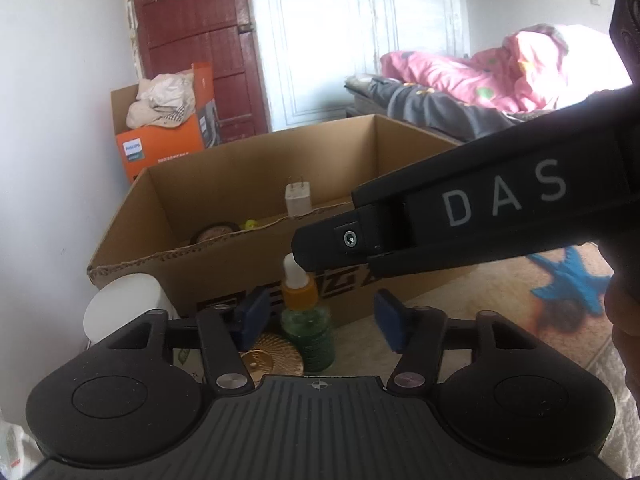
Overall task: Organize rigid objects
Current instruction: 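Move the open right tool to the green dropper bottle, then close the right tool around the green dropper bottle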
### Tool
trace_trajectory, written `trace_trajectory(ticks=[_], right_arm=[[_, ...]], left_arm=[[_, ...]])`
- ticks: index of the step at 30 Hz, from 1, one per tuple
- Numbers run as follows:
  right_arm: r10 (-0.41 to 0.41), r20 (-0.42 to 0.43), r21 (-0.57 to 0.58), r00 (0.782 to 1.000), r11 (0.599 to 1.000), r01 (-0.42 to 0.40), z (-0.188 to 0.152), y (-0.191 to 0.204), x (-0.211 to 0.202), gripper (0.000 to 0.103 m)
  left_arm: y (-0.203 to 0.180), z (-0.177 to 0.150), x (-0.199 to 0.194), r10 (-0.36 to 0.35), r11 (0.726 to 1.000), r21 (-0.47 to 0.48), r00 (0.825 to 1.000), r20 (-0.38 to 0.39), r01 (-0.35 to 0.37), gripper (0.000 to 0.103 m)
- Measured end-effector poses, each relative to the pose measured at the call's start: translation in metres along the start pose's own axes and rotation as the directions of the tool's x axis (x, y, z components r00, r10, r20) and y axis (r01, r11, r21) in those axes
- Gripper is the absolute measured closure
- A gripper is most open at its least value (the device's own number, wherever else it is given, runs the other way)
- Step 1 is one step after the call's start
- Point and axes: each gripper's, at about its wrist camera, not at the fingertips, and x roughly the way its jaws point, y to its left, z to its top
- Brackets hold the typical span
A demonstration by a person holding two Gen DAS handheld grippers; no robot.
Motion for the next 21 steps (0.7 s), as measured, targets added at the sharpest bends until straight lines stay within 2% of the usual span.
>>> trace_trajectory(ticks=[2, 8, 12, 21], right_arm=[[0.008, -0.008, -0.006, 1.0, 1.0, -0.008, 0.001, 0.001, 0.008, 0.068], [-0.006, -0.03, -0.035, 1.0, 0.999, 0.005, 0.0, 0.002, 0.029, 0.076], [-0.006, -0.035, -0.034, 0.999, 0.999, 0.005, -0.002, 0.001, 0.033, 0.082], [-0.02, -0.048, -0.017, 0.999, 1.0, 0.019, 0.0, -0.008, 0.02, 0.082]], left_arm=[[0.002, -0.001, 0.001, -0.002, 1.0, -0.011, 1.0, -0.003, 0.002, 0.057], [0.008, 0.001, 0.011, -0.013, 0.999, -0.035, 1.0, -0.021, 0.012, 0.067], [0.009, 0.002, 0.012, -0.033, 0.998, -0.061, 0.999, -0.027, 0.032, 0.068], [0.006, -0.004, 0.003, -0.13, 0.984, -0.129, 0.991, -0.019, 0.127, 0.068]])
